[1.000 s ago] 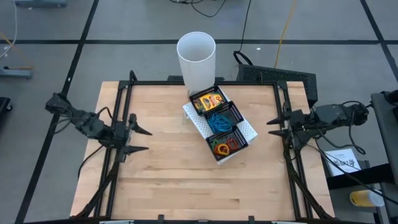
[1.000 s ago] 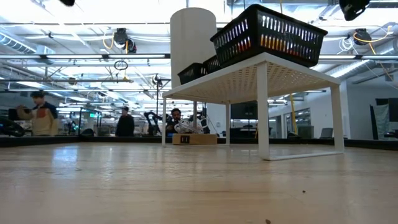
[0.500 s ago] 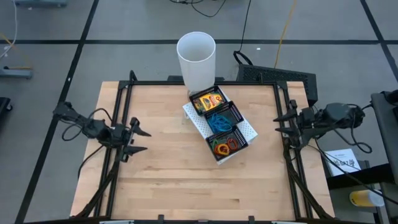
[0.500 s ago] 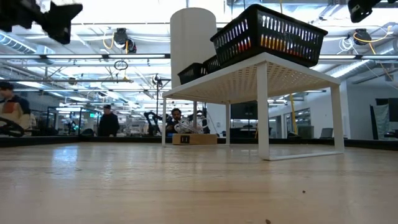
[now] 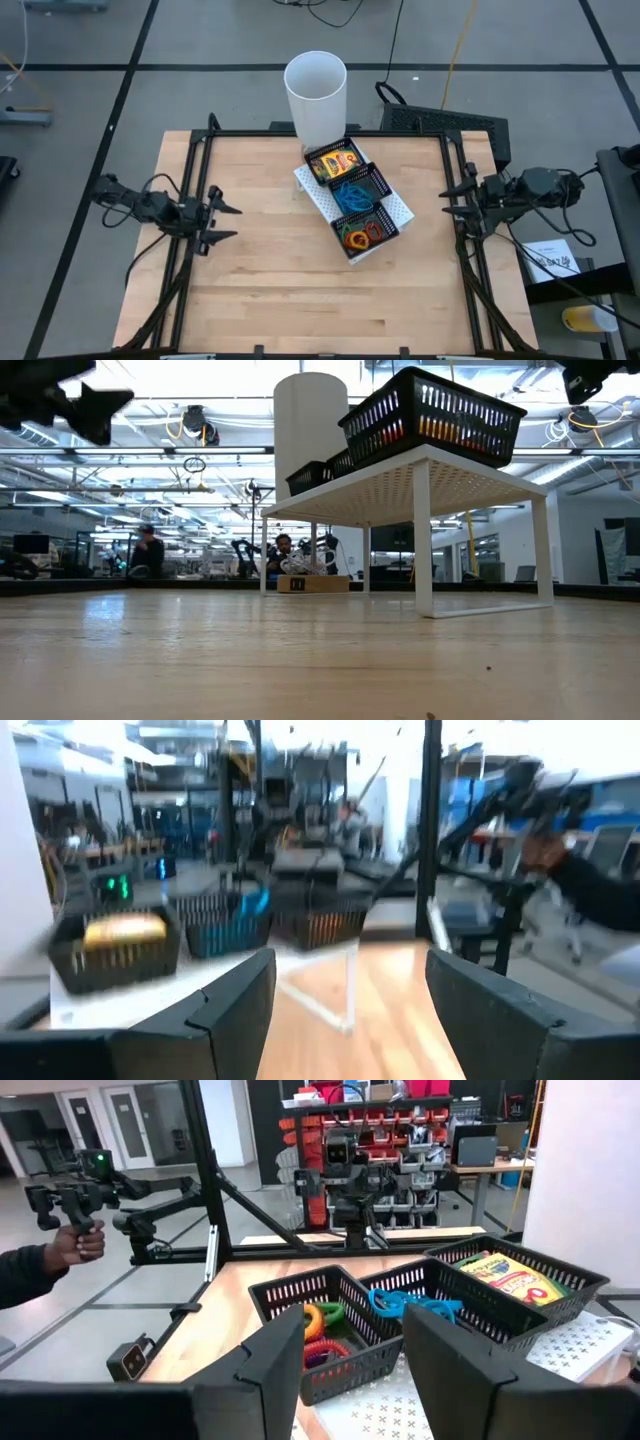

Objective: Pick & Place Office Desk Supplies
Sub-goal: Return to Home Position

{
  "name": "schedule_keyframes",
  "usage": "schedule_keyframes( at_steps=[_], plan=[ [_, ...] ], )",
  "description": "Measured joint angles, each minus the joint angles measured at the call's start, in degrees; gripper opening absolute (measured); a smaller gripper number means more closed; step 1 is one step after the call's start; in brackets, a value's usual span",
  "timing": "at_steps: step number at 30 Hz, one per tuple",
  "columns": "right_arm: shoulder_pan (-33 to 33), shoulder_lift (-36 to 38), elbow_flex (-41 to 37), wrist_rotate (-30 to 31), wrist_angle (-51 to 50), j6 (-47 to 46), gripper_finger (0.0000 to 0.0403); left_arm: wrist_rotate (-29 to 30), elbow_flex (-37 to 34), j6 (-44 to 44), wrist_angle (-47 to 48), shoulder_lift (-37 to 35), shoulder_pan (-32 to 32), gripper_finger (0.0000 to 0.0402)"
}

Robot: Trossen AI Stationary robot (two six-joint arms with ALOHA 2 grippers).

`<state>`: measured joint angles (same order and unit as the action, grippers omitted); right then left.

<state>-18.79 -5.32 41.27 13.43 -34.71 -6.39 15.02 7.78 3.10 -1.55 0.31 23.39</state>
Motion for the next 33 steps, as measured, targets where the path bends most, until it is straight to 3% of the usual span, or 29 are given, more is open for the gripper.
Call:
schedule_keyframes(
  at_steps=[8, 15, 21, 33],
  plan=[
    [0.0, 0.08, -6.04, -0.17, 5.51, 0.0, 0.016, 0.03, -7.13, -0.52, -6.79, 0.02, -0.67, 0.0269],
    [0.0, 0.08, -12.72, -0.26, 13.42, 1.09, 0.0161, -0.11, -6.94, -0.37, -6.7, 0.07, -0.67, 0.0269],
    [-0.04, 0.08, -18.8, -4.82, 22.3, 1.65, 0.0162, 0.01, -6.94, 1.37, -6.84, 0.05, -0.67, 0.0269],
    [-0.02, 0.08, -29.15, -4.93, 38.23, 4.19, 0.0161, 0.04, -6.94, 0.06, -5.6, 0.05, -0.67, 0.0269]
  ],
)
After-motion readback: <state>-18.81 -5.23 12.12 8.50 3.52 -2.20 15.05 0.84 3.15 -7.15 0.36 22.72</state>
